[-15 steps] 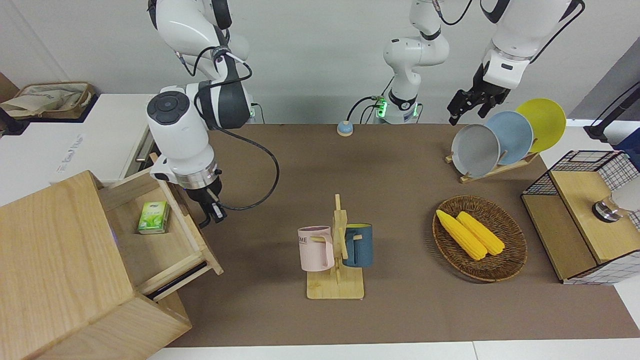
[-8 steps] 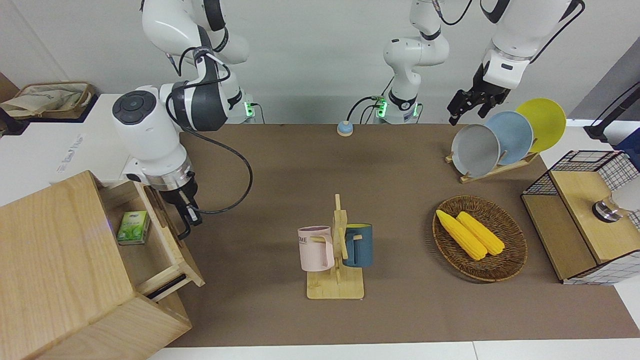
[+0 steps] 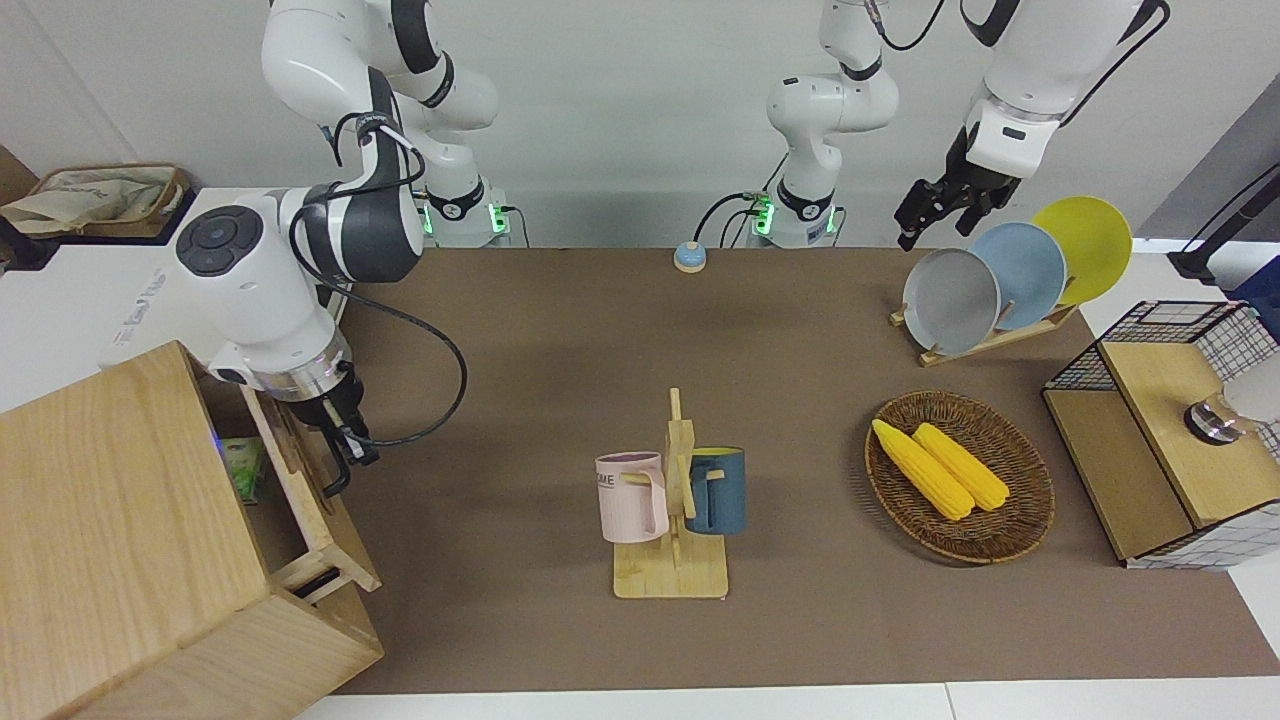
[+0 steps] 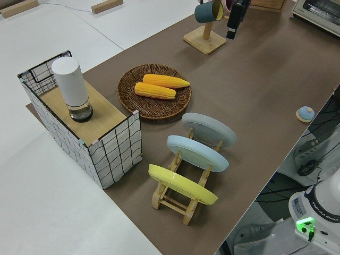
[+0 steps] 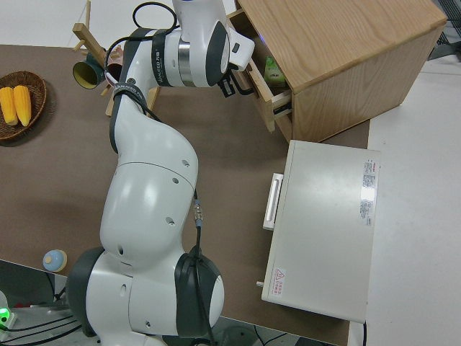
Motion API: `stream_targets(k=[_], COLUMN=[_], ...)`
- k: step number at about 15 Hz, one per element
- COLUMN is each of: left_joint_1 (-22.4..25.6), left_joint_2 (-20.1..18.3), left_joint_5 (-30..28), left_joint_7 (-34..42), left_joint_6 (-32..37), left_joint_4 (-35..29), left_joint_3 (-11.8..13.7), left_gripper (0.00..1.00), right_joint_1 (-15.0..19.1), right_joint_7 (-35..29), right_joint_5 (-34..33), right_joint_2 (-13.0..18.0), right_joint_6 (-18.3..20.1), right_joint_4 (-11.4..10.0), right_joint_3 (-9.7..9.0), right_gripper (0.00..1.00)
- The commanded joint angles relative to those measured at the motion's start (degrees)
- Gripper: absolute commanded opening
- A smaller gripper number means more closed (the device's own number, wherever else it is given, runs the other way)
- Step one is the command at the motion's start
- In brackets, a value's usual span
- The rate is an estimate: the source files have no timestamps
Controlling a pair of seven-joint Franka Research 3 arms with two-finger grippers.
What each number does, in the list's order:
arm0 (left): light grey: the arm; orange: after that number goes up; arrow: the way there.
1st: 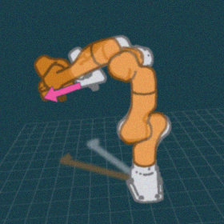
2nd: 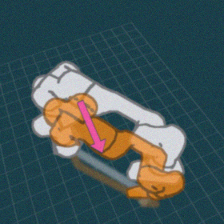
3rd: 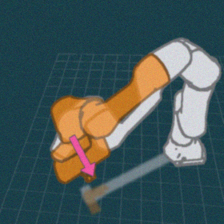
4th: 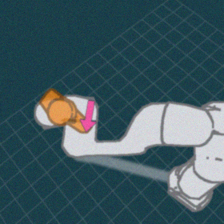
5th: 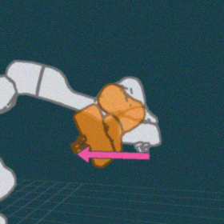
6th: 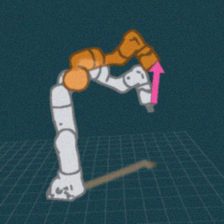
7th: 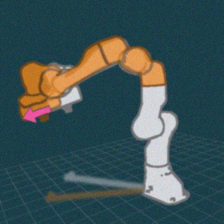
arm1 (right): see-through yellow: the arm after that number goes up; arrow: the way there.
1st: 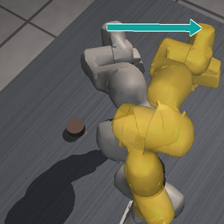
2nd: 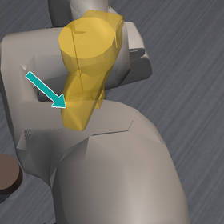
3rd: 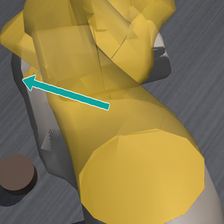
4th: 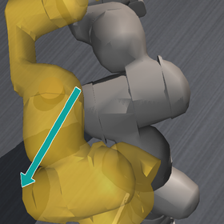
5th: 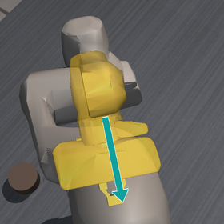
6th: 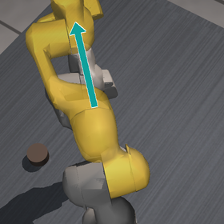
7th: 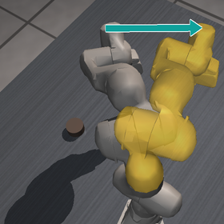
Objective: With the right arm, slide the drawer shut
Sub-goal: 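Push the drawer front away from the robot with the right gripper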
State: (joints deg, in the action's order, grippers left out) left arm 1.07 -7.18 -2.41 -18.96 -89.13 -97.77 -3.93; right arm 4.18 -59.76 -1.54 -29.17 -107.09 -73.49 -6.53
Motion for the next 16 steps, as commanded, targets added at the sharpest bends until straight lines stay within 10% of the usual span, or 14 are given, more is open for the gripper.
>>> stream_targets(k=[1,16], left_joint_1=[0.0,0.0], left_joint_2=[-0.5,-0.5], left_joint_5=[-0.1,-0.1], left_joint_7=[0.4,0.4], left_joint_6=[0.9,0.9], left_joint_4=[0.2,0.2], left_joint_3=[0.2,0.2], left_gripper=[0.99,0.99], right_joint_1=[3.6,8.6], right_joint_7=[3.6,9.2], right_joint_5=[-0.2,-0.3], right_joint_2=[-1.6,-2.1], right_joint_6=[1.9,2.3], right_joint_4=[3.1,4.6], right_joint_3=[-2.35,-4.90], right_gripper=[0.000,0.000])
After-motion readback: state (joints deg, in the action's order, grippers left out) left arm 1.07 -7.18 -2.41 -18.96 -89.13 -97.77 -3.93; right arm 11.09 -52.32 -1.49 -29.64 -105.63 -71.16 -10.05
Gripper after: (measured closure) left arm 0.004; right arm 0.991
